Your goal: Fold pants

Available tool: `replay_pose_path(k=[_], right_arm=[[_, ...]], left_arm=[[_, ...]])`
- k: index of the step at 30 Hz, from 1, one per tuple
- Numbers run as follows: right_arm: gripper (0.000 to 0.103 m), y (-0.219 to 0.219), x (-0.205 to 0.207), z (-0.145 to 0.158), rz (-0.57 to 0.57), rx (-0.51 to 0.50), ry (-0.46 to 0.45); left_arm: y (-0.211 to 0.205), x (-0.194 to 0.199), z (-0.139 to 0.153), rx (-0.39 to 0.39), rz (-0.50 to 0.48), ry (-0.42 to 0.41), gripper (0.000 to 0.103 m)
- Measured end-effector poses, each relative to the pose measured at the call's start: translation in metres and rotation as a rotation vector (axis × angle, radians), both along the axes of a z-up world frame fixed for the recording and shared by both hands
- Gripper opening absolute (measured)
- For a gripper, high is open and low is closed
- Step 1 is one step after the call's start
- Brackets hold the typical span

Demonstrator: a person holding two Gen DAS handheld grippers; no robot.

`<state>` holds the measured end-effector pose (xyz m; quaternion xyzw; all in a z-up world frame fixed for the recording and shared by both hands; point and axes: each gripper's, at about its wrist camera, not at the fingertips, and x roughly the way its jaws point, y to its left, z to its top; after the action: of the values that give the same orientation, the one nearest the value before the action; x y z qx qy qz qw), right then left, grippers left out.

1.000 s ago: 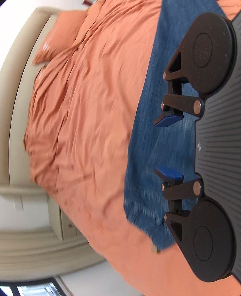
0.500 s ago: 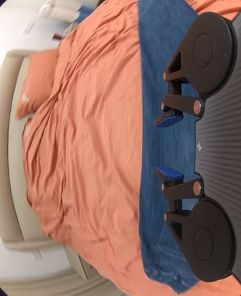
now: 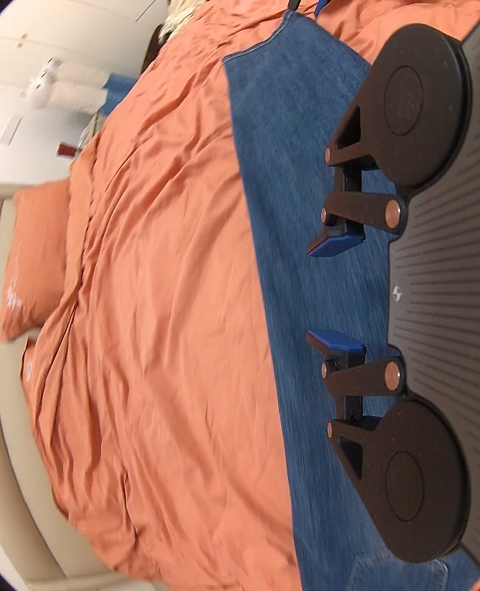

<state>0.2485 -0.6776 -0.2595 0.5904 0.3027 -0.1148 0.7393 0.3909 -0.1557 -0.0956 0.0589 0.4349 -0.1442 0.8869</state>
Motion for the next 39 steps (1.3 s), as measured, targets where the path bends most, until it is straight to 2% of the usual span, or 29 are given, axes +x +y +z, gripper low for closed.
replay_pose_path(k=[5,8,10,12,14,16,20,26,28,32,35,39], right_arm=[[0.040,-0.006,0.010,-0.027,-0.049,0.075,-0.040],[0.024,-0.008,0.011,-0.033,-0.050,0.080,-0.054],[0.017,-0.008,0.008,-0.026,-0.030,0.035,-0.076],[0.016,-0.006,0.006,-0.012,0.008,-0.038,-0.092],[0.015,-0.004,0.009,0.002,0.049,-0.108,-0.095],[0.015,-0.003,0.013,0.012,0.081,-0.150,-0.086],[0.015,-0.004,0.018,0.016,0.106,-0.163,-0.074],[0.015,-0.003,0.024,0.019,0.109,-0.180,-0.051],[0.015,-0.003,0.025,0.024,0.107,-0.182,-0.047],[0.015,0.002,0.027,0.042,0.131,-0.230,-0.050],[0.014,0.008,0.030,0.056,0.142,-0.265,-0.056],[0.014,0.016,0.032,0.078,0.148,-0.304,-0.074]], left_arm=[[-0.029,0.013,-0.017,-0.016,-0.041,0.022,0.051],[-0.046,0.023,-0.026,-0.017,-0.071,0.039,0.044],[-0.057,0.031,-0.035,-0.014,-0.090,0.051,0.042],[-0.069,0.039,-0.045,-0.009,-0.124,0.060,0.034],[-0.083,0.048,-0.055,0.030,-0.160,0.052,0.027],[-0.097,0.060,-0.065,0.070,-0.181,0.045,0.023],[-0.113,0.091,-0.084,0.085,-0.175,0.062,0.014],[-0.123,0.117,-0.097,0.095,-0.132,0.076,0.012],[-0.122,0.114,-0.091,0.086,-0.125,0.063,0.012],[-0.109,0.086,-0.062,0.037,-0.144,0.029,0.011],[-0.100,0.054,-0.050,0.020,-0.199,0.079,0.011],[-0.099,0.003,-0.056,0.030,-0.298,0.146,0.011]])
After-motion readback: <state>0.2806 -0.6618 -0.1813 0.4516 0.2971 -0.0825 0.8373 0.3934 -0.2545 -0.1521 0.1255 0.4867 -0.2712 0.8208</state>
